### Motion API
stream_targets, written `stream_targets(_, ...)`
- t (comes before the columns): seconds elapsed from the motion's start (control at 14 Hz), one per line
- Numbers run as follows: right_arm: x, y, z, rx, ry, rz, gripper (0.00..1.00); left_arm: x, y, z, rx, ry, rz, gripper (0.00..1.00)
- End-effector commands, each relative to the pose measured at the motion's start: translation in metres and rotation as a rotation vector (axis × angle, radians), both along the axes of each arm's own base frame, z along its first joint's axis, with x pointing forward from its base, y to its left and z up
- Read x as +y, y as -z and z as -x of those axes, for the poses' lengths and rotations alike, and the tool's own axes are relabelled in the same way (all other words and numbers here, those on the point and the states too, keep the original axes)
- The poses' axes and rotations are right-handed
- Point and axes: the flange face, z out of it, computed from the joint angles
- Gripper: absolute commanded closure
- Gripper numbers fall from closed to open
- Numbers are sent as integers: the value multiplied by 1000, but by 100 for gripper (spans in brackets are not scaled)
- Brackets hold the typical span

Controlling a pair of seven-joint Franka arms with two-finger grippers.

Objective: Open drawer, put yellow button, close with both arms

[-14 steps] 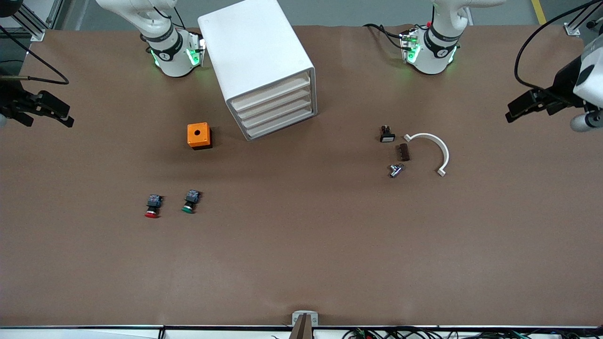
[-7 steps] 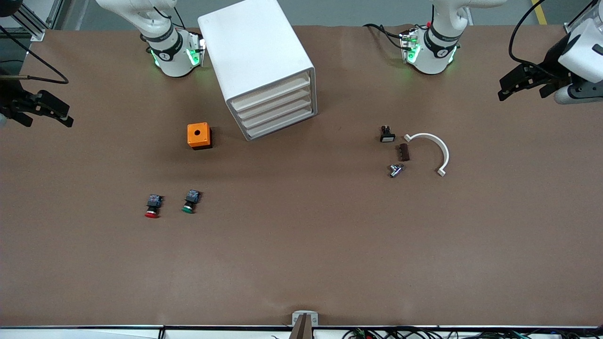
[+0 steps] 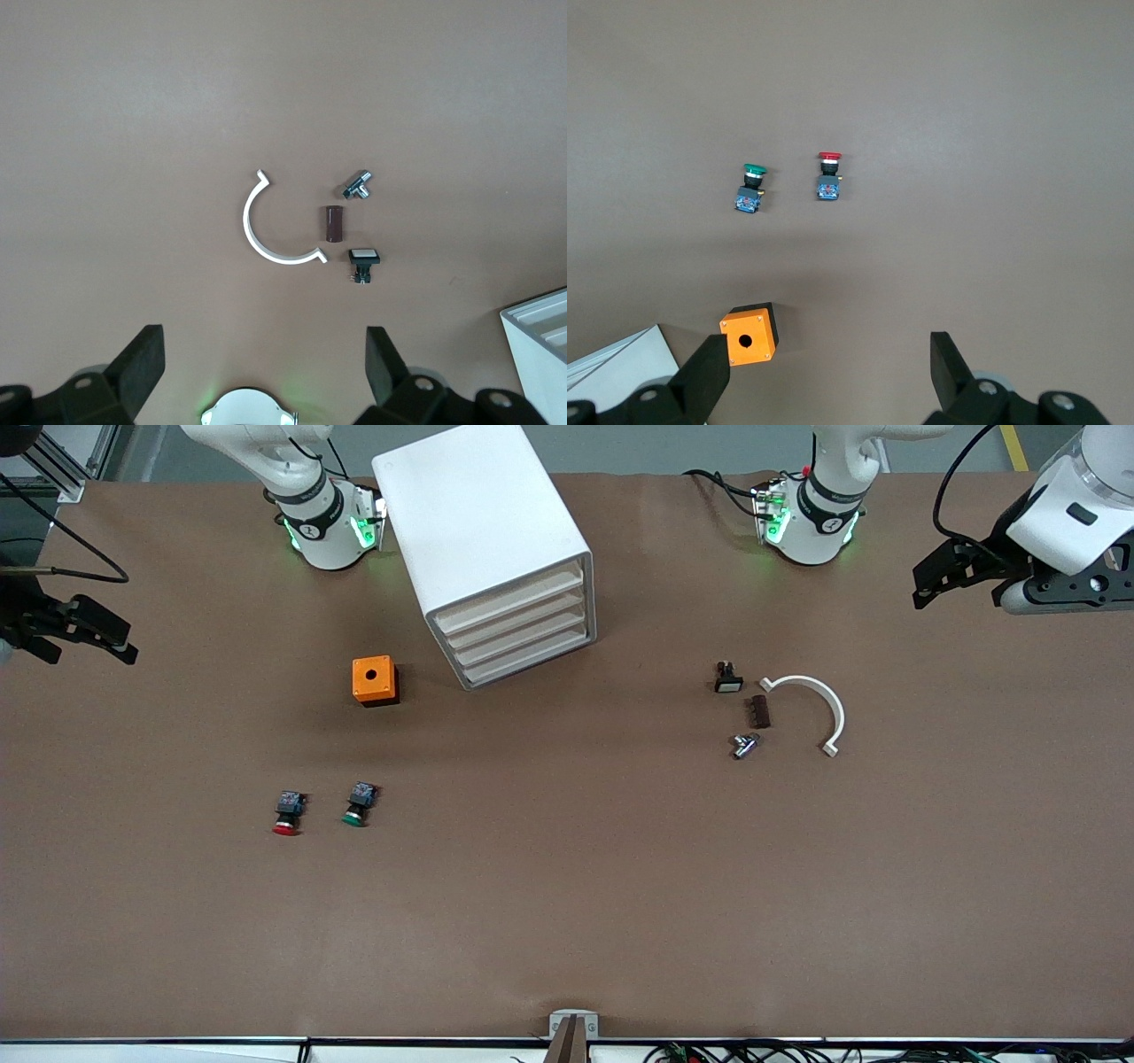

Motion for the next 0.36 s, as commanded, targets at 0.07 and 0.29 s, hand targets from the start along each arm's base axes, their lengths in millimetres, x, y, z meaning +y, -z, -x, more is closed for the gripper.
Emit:
stream_targets(0.07,-4,-3,8,-12,-10,9,0,5,-6,1,-23,2,-14,0)
stream_targets(0.29,-4,-3,8,-12,-10,9,0,6,-8,-4,-26,1,-19,0)
